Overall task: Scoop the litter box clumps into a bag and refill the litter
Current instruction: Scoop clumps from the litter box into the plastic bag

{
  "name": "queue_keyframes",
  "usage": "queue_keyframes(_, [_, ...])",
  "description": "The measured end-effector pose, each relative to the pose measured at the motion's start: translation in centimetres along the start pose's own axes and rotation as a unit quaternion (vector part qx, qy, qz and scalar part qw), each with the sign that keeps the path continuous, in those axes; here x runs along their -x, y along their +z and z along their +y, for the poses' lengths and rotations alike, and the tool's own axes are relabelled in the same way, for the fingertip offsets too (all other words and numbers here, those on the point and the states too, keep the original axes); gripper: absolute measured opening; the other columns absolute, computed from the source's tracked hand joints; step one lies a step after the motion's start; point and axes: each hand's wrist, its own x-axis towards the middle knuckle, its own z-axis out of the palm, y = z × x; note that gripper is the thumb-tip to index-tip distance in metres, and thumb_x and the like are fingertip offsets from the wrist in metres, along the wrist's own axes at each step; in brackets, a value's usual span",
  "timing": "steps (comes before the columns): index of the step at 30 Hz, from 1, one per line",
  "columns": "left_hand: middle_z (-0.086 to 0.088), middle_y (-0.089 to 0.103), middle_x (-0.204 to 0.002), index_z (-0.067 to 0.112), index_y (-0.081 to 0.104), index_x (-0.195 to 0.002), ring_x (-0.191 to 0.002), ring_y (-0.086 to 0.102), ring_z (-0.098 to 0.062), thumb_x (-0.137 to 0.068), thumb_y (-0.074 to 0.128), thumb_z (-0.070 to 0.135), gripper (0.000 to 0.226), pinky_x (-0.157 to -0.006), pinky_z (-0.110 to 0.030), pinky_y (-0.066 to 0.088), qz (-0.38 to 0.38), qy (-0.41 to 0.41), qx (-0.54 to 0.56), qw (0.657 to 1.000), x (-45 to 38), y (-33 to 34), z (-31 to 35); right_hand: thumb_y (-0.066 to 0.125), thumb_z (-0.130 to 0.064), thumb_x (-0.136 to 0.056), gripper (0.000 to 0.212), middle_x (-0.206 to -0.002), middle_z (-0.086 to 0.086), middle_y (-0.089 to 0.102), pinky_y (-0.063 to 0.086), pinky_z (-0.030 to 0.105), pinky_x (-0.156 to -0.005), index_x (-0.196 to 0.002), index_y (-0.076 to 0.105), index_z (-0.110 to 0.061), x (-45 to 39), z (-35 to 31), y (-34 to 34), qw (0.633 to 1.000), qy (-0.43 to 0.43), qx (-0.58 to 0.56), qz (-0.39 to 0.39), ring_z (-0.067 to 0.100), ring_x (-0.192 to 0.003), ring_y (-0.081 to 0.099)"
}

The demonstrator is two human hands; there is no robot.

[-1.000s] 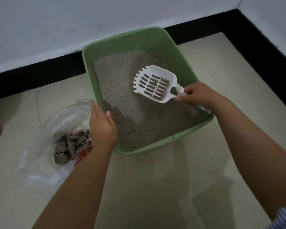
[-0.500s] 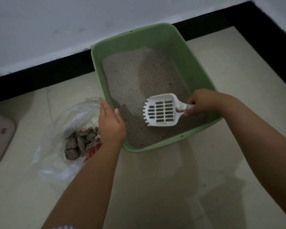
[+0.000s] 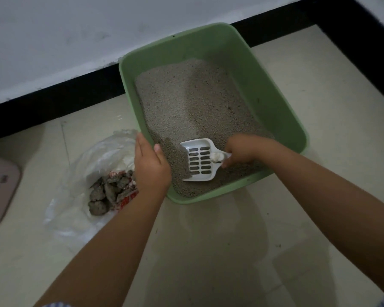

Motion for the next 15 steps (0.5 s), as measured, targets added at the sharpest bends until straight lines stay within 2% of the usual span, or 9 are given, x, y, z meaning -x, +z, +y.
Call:
queue_keyframes(4, [-0.015, 0.018, -0.154, 0.000, 0.012, -0.147, -0.143, 0.017, -0.024, -0.100, 0.028, 0.016, 0.052, -0.112, -0.024, 0.013, 0.001, 0.002, 0.002, 1.000, -0.01, 0.12, 0.03, 0.059, -0.033, -0.088, 0.044, -0.057, 0.001, 0.038, 0.025, 0.024, -0.049, -0.054, 0.040, -0.014, -0.36, 0.07, 0.30, 0.999, 0.002, -0.038, 0.005, 0.011, -0.051, 0.034])
queue_keyframes(8, [-0.020, 0.029, -0.148, -0.001, 0.020, -0.145, -0.137, 0.028, -0.030, -0.099, 0.029, 0.014, 0.049, -0.113, -0.036, 0.024, 0.006, 0.011, 0.008, 1.000, -0.16, 0.12, -0.20, 0.060, -0.032, -0.088, 0.042, -0.057, 0.002, 0.039, 0.026, 0.025, -0.050, -0.055, 0.041, -0.014, -0.76, 0.11, 0.46, 0.994, 0.006, -0.109, 0.008, 0.012, -0.052, 0.035])
queue_keyframes(12, [-0.019, 0.027, -0.150, -0.001, 0.019, -0.145, -0.139, 0.026, -0.029, -0.099, 0.029, 0.014, 0.050, -0.113, -0.033, 0.022, 0.005, 0.009, -0.001, 1.000, -0.14, 0.12, -0.18, 0.064, -0.029, -0.086, 0.042, -0.054, 0.001, 0.040, 0.025, 0.024, -0.048, -0.053, 0.042, -0.015, -0.84, 0.33, 0.99, 0.986, 0.010, -0.168, 0.023, 0.011, -0.049, 0.036])
queue_keyframes(15, [-0.021, 0.031, -0.147, -0.002, 0.021, -0.145, -0.136, 0.030, -0.032, -0.099, 0.030, 0.015, 0.050, -0.112, -0.040, 0.026, 0.008, 0.012, 0.001, 1.000, -0.15, 0.11, -0.30, 0.064, -0.030, -0.085, 0.043, -0.052, 0.000, 0.040, 0.027, 0.024, -0.048, -0.052, 0.042, -0.015, -0.46, 0.50, 0.83, 0.981, 0.001, -0.193, 0.032, 0.011, -0.048, 0.037])
